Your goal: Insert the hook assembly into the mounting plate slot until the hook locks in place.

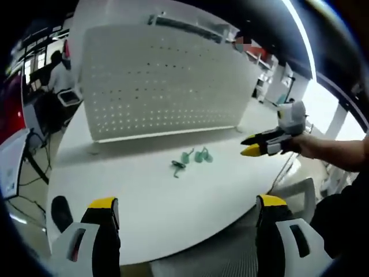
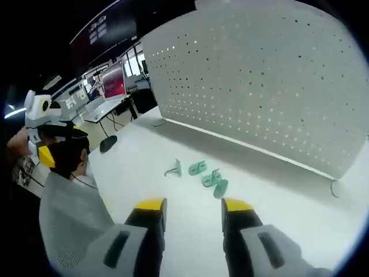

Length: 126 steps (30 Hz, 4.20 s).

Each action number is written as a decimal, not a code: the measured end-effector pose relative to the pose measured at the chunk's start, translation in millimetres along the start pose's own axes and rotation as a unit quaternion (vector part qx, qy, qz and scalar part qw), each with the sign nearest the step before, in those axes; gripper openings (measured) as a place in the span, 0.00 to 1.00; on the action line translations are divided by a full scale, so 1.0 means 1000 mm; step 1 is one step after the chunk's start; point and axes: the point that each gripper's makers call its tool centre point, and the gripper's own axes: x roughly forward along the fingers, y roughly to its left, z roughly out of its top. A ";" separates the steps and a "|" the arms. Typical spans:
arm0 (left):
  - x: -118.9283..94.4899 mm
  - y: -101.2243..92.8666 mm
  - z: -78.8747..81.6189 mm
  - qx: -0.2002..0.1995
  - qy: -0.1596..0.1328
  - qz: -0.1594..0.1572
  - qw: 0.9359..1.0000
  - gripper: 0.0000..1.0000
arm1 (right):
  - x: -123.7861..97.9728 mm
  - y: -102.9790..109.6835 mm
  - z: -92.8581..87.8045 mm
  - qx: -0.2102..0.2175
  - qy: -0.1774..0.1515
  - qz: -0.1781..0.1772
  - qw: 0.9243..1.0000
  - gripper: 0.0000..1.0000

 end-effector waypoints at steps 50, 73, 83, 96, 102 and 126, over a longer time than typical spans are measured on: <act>-0.005 0.022 -0.022 -0.046 0.027 0.034 0.998 1.00 | 0.111 -0.046 -0.010 -0.052 0.105 -0.009 0.993 0.03; -0.009 0.026 -0.013 -0.030 0.017 0.036 0.999 1.00 | 0.094 -0.054 -0.001 -0.038 0.090 -0.027 0.995 0.00; -0.014 0.025 -0.008 -0.026 0.006 0.036 0.999 1.00 | 0.082 -0.054 0.009 -0.038 0.073 -0.035 0.996 0.00; -0.016 0.023 0.004 -0.016 -0.005 0.035 0.999 1.00 | 0.056 -0.045 0.047 -0.018 0.013 -0.041 0.999 0.00; -0.014 0.017 0.013 -0.010 -0.018 0.024 1.000 1.00 | 0.041 -0.036 0.076 -0.005 -0.039 -0.037 0.999 0.00; 0.010 -0.006 0.049 0.001 -0.033 -0.017 0.999 0.99 | -0.038 0.028 0.150 0.022 -0.216 -0.010 0.976 0.00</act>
